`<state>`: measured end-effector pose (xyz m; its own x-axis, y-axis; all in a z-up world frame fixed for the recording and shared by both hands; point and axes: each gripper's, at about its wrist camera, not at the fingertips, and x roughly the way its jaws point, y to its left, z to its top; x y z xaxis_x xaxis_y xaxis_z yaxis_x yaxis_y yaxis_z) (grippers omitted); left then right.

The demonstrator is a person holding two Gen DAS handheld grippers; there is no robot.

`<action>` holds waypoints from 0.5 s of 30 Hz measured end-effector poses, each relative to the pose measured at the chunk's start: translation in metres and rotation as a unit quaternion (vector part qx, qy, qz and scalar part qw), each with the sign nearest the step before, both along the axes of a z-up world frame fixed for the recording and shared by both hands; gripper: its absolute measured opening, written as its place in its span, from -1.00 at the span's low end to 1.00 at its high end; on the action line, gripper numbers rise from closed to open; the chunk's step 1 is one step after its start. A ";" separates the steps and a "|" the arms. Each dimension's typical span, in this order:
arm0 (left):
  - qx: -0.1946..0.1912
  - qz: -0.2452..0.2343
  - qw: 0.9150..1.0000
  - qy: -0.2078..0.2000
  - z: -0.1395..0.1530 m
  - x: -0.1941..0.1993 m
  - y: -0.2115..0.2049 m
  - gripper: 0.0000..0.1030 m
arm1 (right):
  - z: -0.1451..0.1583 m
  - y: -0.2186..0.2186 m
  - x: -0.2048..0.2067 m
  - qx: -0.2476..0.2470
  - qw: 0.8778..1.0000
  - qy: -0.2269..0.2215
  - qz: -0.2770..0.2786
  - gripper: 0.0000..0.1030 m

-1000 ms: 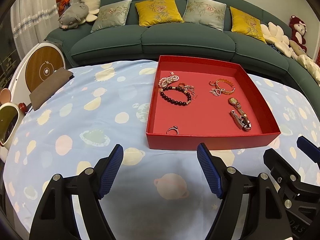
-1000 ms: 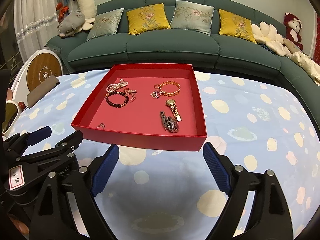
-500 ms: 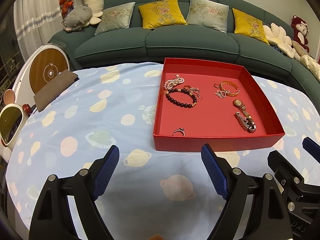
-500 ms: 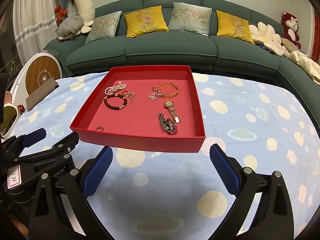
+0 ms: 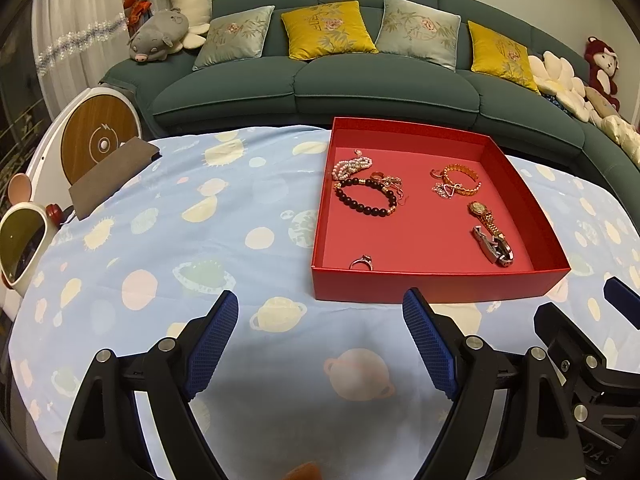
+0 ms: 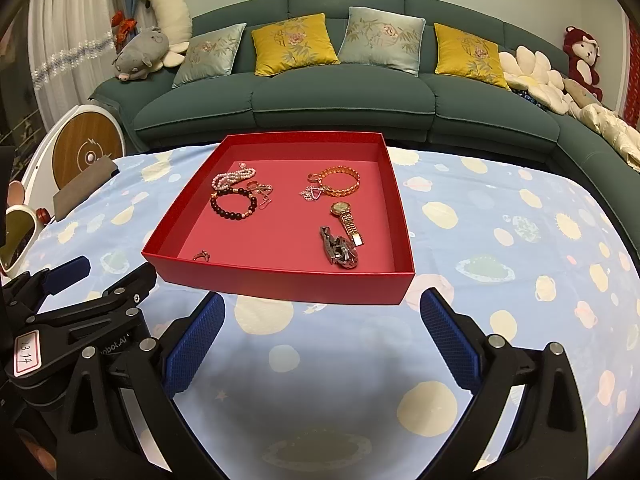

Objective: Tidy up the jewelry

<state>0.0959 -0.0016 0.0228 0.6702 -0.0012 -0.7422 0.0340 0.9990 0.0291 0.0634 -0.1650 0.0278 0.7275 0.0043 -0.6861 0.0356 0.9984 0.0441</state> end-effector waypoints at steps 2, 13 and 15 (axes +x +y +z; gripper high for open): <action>-0.003 0.001 1.000 0.000 0.001 -0.001 0.001 0.58 | 0.000 0.000 0.000 0.001 1.000 0.000 0.000 0.86; -0.005 0.002 1.000 -0.008 0.001 -0.002 0.001 0.58 | 0.000 0.001 -0.001 0.001 1.000 -0.001 0.000 0.86; -0.004 0.002 1.000 -0.010 0.001 -0.002 0.001 0.58 | 0.000 0.002 -0.001 0.002 1.000 -0.001 0.000 0.86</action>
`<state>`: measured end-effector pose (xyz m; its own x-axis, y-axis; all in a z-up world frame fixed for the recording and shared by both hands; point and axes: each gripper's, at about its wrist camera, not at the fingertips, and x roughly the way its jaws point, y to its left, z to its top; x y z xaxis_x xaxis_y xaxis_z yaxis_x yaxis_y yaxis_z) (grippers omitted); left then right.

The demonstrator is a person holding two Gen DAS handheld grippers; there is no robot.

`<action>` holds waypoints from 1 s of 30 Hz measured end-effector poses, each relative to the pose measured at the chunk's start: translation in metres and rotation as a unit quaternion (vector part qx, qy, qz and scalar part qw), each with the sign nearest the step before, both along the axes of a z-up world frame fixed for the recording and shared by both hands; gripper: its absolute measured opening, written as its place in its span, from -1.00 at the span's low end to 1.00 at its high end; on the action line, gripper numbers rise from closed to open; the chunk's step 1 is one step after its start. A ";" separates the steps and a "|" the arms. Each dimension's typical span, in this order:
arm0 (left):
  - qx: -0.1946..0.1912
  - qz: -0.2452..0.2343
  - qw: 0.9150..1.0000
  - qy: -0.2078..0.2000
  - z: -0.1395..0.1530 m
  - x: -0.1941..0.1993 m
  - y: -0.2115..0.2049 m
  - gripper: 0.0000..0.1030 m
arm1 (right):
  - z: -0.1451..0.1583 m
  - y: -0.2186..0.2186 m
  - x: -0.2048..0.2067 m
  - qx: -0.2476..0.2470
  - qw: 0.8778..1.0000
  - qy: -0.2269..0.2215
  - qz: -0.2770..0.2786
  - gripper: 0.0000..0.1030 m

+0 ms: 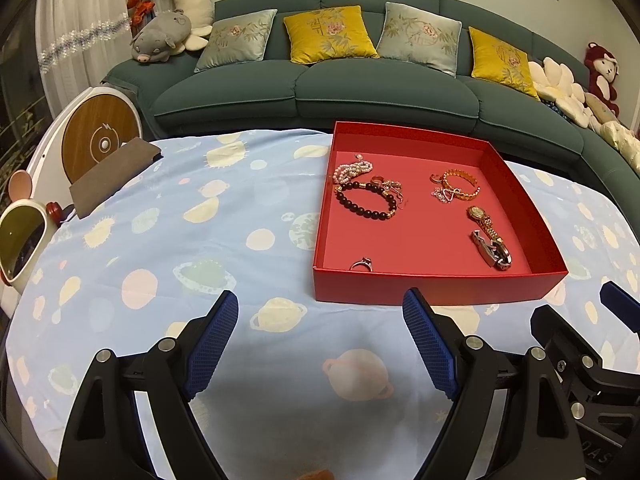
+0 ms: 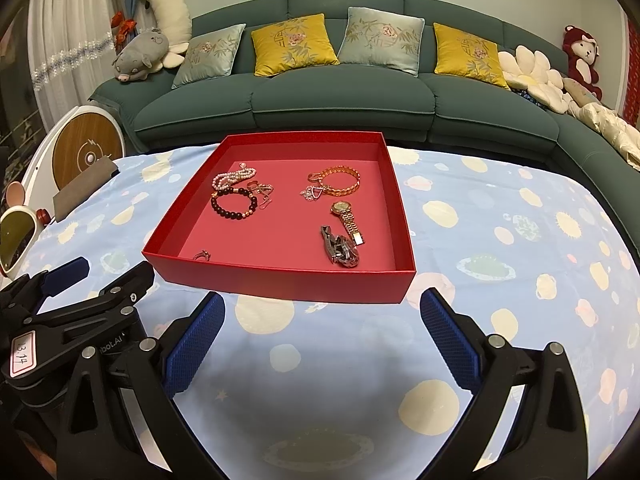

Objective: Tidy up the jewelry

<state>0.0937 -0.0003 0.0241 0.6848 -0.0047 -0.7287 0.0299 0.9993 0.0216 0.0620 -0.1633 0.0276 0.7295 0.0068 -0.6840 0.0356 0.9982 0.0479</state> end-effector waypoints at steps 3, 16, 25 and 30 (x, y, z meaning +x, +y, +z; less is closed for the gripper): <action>0.002 -0.001 1.000 -0.002 0.000 0.000 0.000 0.58 | 0.000 0.000 0.000 0.000 1.000 0.000 0.000 0.86; 0.004 0.001 1.000 -0.008 0.001 -0.002 0.001 0.58 | -0.001 0.002 -0.001 0.002 1.000 -0.001 0.001 0.86; 0.009 0.000 1.000 -0.009 0.000 -0.003 0.001 0.58 | -0.001 0.003 -0.001 0.002 1.000 -0.001 0.000 0.86; 0.010 0.000 1.000 -0.008 0.000 -0.003 0.001 0.58 | -0.001 0.003 -0.001 0.001 1.000 -0.001 0.000 0.86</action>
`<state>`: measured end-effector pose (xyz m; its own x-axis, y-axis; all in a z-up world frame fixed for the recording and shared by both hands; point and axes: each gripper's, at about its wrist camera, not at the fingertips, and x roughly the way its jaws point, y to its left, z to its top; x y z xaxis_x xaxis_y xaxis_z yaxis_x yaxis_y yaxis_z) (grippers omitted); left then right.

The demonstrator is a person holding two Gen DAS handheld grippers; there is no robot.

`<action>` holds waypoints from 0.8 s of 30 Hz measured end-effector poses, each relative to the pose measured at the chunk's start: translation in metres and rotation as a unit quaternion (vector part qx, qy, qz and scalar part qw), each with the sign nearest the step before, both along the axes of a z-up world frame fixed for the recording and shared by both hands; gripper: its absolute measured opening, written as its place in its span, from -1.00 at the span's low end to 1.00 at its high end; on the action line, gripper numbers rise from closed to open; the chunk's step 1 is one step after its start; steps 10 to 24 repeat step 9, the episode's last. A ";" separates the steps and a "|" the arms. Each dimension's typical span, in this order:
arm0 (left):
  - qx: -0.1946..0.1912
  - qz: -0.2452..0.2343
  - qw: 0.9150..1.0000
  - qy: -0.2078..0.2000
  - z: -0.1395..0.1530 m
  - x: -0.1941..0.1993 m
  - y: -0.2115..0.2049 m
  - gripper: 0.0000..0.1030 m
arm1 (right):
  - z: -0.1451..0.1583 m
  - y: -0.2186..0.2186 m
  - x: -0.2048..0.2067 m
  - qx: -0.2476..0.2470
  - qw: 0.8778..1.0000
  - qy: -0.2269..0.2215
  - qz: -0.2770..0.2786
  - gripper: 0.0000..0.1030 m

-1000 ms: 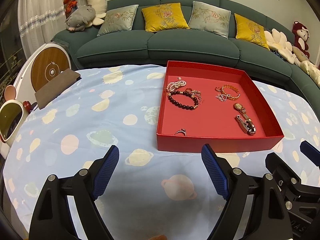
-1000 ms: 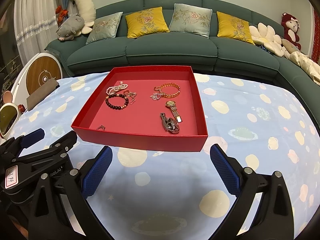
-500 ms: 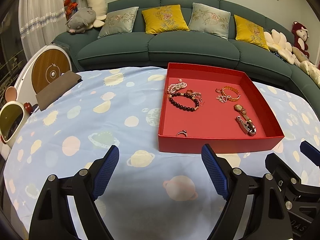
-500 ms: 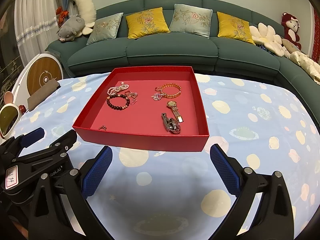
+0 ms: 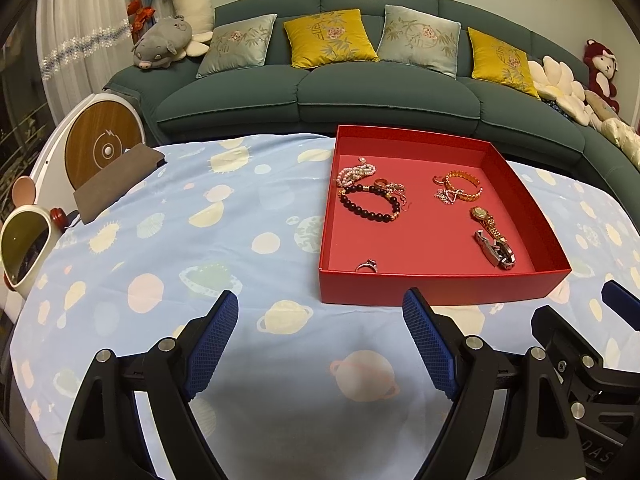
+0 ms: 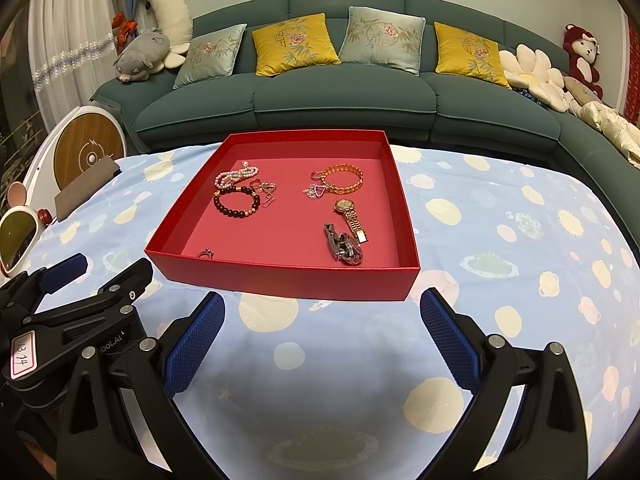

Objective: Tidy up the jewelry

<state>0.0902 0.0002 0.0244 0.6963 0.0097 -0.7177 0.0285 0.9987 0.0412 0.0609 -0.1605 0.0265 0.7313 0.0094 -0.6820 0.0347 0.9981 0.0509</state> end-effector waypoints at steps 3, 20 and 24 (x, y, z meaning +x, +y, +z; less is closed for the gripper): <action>0.003 0.003 1.000 0.000 0.000 0.000 -0.001 0.58 | -0.001 0.000 0.000 -0.001 1.000 0.001 -0.002 0.86; 0.008 0.001 1.000 -0.002 -0.001 0.001 -0.001 0.58 | -0.002 0.000 0.000 0.001 1.000 0.002 -0.005 0.86; 0.008 0.001 1.000 -0.002 -0.001 0.001 -0.001 0.58 | -0.002 0.000 0.000 0.001 1.000 0.002 -0.005 0.86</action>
